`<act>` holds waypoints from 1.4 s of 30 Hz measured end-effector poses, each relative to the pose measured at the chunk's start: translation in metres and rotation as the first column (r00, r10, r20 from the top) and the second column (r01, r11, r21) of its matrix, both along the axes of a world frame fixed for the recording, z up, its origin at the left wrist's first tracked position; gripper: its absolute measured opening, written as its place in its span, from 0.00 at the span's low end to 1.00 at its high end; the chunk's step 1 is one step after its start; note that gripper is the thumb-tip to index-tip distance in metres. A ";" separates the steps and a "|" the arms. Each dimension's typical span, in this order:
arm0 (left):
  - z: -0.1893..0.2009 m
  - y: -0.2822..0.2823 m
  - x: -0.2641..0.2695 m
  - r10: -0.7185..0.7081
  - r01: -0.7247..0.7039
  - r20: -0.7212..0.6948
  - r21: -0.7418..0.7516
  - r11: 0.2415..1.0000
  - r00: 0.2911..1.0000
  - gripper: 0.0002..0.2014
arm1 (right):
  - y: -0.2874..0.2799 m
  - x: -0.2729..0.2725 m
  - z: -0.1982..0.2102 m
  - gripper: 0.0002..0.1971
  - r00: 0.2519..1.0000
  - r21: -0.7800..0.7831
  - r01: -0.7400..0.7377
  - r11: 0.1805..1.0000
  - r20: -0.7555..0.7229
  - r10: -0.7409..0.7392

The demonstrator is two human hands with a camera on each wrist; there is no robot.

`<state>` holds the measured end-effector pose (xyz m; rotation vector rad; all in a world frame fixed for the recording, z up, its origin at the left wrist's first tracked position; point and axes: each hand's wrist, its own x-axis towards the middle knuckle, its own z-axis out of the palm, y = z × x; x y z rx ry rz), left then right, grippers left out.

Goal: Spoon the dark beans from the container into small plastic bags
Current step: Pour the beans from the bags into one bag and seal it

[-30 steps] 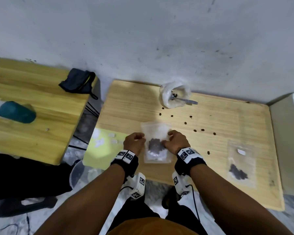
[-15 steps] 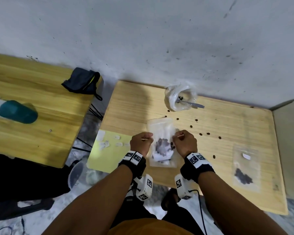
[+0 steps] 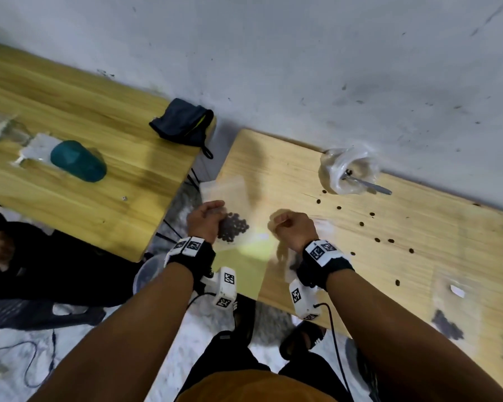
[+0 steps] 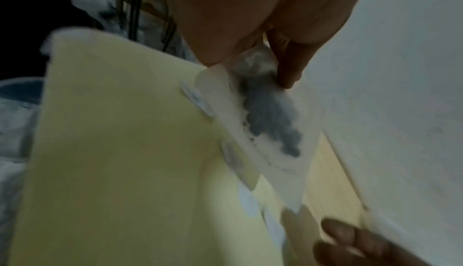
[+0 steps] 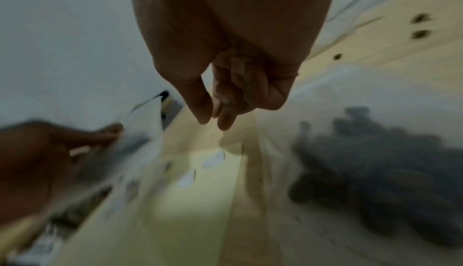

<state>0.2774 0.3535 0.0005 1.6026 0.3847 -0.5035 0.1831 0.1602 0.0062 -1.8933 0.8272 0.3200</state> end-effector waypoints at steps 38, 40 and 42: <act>-0.015 0.021 0.013 -0.073 0.069 0.033 0.117 0.991 0.997 0.08 | 0.031 0.031 -0.002 0.07 0.980 0.091 -0.014 0.996 0.198 -0.004; -0.003 0.006 0.009 -0.121 0.118 0.051 0.056 0.991 0.991 0.06 | 0.023 0.034 0.008 0.05 0.974 0.102 -0.018 0.995 0.225 -0.005; 0.004 -0.011 0.006 -0.189 0.187 0.094 0.026 0.982 0.978 0.08 | 0.014 0.034 0.017 0.05 0.968 0.101 -0.019 0.995 0.252 -0.008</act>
